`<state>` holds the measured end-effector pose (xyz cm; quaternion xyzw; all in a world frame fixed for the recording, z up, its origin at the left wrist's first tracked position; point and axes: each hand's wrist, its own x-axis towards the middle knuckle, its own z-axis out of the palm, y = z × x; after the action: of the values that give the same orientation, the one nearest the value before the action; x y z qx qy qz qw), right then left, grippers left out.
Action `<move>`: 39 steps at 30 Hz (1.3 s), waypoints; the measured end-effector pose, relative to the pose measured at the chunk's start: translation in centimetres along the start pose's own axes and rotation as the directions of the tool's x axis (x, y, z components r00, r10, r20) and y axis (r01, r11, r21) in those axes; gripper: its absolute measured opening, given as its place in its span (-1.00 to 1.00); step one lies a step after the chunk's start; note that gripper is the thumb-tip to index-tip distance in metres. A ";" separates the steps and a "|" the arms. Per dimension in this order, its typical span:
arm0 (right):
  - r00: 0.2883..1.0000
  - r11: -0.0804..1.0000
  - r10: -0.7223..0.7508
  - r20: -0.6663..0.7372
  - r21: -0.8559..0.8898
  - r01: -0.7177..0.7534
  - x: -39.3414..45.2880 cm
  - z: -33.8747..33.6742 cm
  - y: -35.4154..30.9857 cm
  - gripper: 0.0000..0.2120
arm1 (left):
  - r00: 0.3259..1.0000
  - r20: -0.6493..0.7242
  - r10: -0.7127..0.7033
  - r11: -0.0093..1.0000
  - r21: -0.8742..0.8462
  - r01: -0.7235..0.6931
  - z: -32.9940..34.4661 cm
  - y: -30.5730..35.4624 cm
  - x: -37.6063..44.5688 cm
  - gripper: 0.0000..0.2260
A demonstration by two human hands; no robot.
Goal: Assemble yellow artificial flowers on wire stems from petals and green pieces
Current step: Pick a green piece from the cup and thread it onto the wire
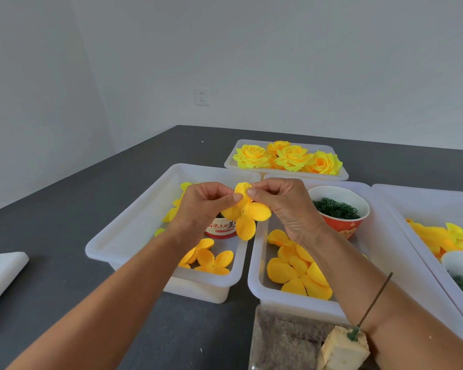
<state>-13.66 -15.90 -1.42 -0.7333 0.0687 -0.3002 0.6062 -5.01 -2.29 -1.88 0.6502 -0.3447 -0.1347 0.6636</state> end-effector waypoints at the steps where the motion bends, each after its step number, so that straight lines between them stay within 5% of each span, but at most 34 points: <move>1: 1.000 0.999 -0.019 -0.020 -0.050 0.018 0.0 0.0 0.0 -0.92 | 1.000 0.005 0.015 1.000 0.007 -0.015 0.1 0.0 -0.1 -0.90; 7: 0.999 0.993 -0.025 -0.046 -0.120 0.019 -0.3 0.5 -0.1 -0.92 | 0.999 0.028 0.037 0.999 0.016 -0.037 0.2 -0.1 -0.1 -0.95; 11: 0.994 0.994 0.099 -0.040 -0.035 -0.101 0.0 0.2 -0.4 -0.68 | 0.991 -0.118 0.070 0.998 -0.001 -0.070 0.2 -0.2 0.3 -0.90; 14: 0.997 0.992 0.080 0.006 -0.101 -0.079 -0.1 0.0 -0.4 -0.90 | 0.976 -0.212 0.045 0.996 -0.063 -0.059 -0.2 -0.2 0.5 -0.89; 17: 0.997 0.994 0.069 -0.037 -0.081 -0.072 0.0 -0.1 -0.3 -0.88 | 0.995 -0.095 0.008 0.993 -0.117 -0.019 0.0 -0.3 0.4 -0.97; 20: 0.997 0.990 0.040 -0.066 -0.136 -0.049 0.1 -0.1 -0.5 -0.90 | 0.999 -0.038 -0.006 0.995 -0.098 0.002 0.1 -0.1 0.3 -0.84; 24: 0.997 0.965 -0.016 -0.081 -0.264 -0.006 0.1 -0.1 -0.4 -0.88 | 0.999 -0.045 0.010 0.998 -0.067 -0.013 0.0 0.1 0.1 -0.75; 31: 0.992 0.871 -0.125 -0.013 -0.480 0.103 -0.3 0.1 -0.1 -0.67 | 0.993 -0.072 0.097 0.989 0.117 -0.088 0.3 -0.3 0.2 -0.95; 34: 0.992 0.915 -0.123 -0.003 -0.387 0.112 -0.1 0.1 0.2 -0.81 | 0.994 -0.083 0.070 0.992 0.106 -0.061 0.2 -0.3 0.3 -0.96; 39: 0.998 0.999 0.021 0.060 -0.033 -0.019 -0.1 0.2 0.0 -0.87 | 0.993 0.057 -0.105 0.971 -0.210 0.115 -0.1 0.1 0.5 -0.90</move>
<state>-13.63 -15.72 -1.46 -0.7512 0.0625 -0.2705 0.5989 -4.62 -2.49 -1.61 0.5903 -0.3069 -0.2222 0.7127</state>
